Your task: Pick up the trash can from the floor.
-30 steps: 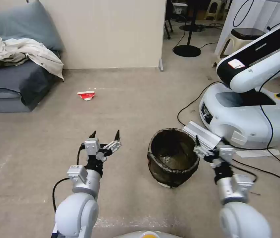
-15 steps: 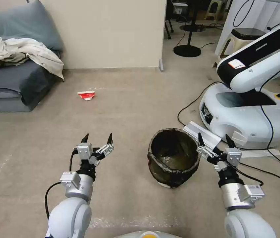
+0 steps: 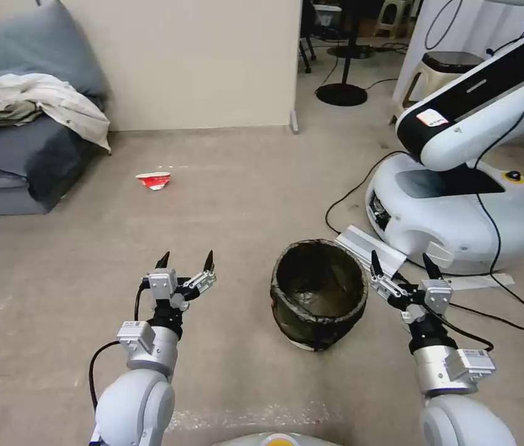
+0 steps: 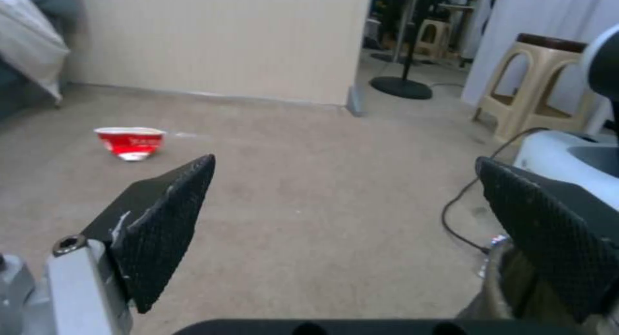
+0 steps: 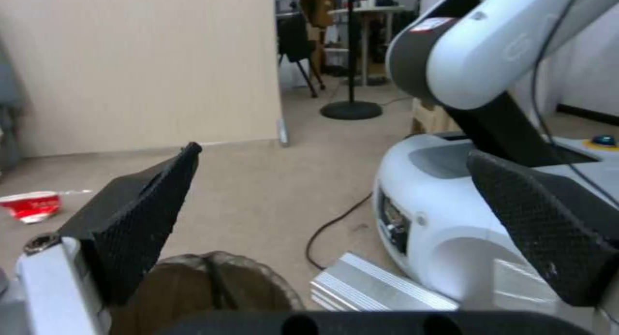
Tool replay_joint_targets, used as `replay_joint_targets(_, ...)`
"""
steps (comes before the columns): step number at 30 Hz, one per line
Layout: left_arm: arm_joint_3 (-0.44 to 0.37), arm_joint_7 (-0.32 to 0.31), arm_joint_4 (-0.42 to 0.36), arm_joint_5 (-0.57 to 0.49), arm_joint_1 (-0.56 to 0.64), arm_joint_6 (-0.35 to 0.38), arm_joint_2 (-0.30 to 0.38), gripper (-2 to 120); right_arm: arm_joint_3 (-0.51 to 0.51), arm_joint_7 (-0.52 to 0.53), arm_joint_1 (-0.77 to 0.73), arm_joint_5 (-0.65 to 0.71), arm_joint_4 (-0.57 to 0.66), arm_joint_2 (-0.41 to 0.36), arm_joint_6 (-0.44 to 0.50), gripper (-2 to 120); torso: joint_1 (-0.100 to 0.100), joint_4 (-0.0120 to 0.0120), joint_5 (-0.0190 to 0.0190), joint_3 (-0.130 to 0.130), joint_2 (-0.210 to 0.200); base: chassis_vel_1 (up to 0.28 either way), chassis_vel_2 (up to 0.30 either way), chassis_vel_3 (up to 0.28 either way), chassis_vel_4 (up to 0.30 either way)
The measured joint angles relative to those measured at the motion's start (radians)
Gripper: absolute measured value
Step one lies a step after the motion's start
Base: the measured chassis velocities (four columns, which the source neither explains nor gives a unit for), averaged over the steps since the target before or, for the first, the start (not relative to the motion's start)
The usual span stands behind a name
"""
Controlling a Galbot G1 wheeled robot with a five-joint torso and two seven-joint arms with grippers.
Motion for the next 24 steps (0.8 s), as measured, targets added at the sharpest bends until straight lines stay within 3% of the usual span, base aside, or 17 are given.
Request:
replay_joint_targets(20, 0.003, 0.008, 0.021, 0.005, -0.013, 0.001, -0.001, 100, -0.001, 0.001, 0.011, -0.007, -0.021, 0.001, 0.016, 100, 0.0, -0.0005, 0.0, 0.0, 0.0, -0.093, -0.103, -0.092, -0.096)
replay_joint_targets(24, 0.006, 0.003, 0.026, 0.003, -0.02, 0.001, 0.002, 100, -0.002, 0.001, 0.013, -0.007, -0.024, 0.002, 0.02, 100, 0.0, 0.0003, 0.0, 0.0, 0.0, -0.011, -0.017, -0.017, -0.009)
